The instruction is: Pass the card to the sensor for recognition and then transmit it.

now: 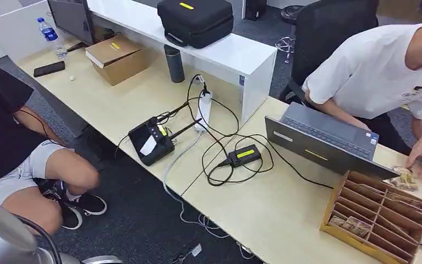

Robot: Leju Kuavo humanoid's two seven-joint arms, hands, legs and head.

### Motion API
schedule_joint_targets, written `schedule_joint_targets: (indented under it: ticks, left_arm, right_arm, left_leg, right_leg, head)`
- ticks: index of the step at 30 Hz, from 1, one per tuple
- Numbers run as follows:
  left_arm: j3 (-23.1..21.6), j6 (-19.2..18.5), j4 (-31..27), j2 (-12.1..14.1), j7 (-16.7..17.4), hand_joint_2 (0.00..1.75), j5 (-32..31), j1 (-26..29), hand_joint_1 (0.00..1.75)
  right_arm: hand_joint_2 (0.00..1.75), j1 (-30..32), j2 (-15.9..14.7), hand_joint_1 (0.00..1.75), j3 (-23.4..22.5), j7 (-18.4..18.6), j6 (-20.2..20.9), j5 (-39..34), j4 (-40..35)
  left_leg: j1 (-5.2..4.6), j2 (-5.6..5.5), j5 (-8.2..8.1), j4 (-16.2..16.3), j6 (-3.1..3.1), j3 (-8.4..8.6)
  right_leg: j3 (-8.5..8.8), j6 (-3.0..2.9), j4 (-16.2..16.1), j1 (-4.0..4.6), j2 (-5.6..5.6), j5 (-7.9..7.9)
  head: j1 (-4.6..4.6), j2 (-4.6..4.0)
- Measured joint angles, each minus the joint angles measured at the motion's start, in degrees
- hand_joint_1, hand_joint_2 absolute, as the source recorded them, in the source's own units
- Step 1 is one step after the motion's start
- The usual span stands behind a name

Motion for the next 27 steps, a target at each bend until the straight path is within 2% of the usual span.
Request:
schedule_joint_targets:
  ticks: [17, 27]
  left_arm:
    - [-0.54, 0.3, 0.0, -0.02, 0.04, 1.75, -0.24, -0.1, 0.0]
    - [-0.85, 0.5, 0.0, -0.04, 0.11, 1.75, -0.13, -0.14, 0.0]
  right_arm:
    - [1.75, 2.02, 6.44, 1.75, 1.14, -0.85, -0.13, 3.08, 3.04]
    - [1.75, 3.0, 9.03, 1.75, 2.01, -0.92, -1.36, 4.04, 7.08]
  left_leg:
    - [0.03, 0.01, 0.0, 0.0, 0.0, -0.01]
    - [0.06, 0.03, 0.0, 0.0, -0.01, -0.01]
  right_leg:
    - [-0.02, 0.0, 0.0, 0.03, 0.01, 0.0]
    - [-0.02, 0.0, 0.0, 0.05, 0.03, 0.0]
  head:
    - [-0.02, 0.0]
    - [0.0, 0.0]
